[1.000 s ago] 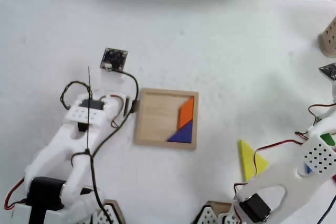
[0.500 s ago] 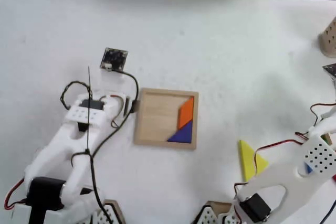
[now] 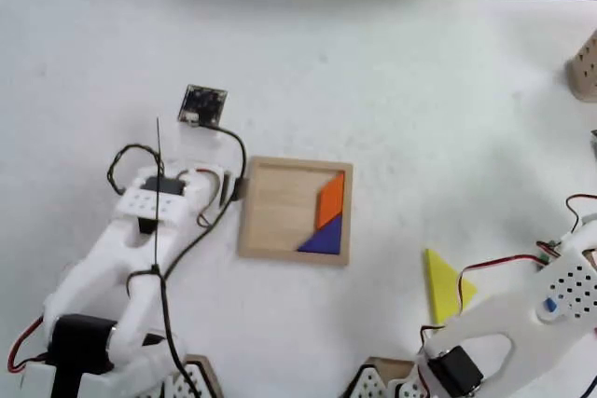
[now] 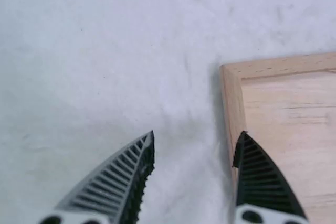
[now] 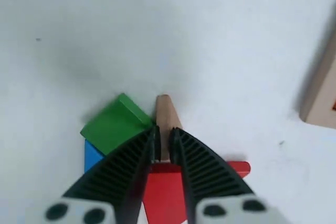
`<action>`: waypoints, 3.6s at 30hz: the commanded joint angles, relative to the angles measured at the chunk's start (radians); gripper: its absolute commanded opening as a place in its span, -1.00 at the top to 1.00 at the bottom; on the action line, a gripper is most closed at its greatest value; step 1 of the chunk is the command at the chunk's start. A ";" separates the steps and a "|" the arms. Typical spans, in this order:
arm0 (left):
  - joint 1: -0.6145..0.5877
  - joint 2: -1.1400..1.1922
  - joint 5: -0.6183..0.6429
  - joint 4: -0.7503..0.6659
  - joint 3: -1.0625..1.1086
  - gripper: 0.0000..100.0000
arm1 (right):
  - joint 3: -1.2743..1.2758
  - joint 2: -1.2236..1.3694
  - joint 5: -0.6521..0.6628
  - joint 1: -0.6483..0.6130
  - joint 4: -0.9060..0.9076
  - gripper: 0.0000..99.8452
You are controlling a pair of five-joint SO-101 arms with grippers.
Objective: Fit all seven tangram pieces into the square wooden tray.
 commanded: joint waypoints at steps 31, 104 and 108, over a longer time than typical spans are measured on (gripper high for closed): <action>-0.004 -0.035 -0.034 -0.021 -0.005 0.49 | -0.037 -0.097 0.127 0.114 0.007 0.63; -0.002 -0.035 -0.034 -0.023 -0.005 0.49 | 0.868 -0.406 0.207 0.035 -0.674 0.63; -0.002 -0.035 -0.034 -0.023 -0.005 0.49 | 0.868 -0.449 0.157 0.013 -0.676 0.62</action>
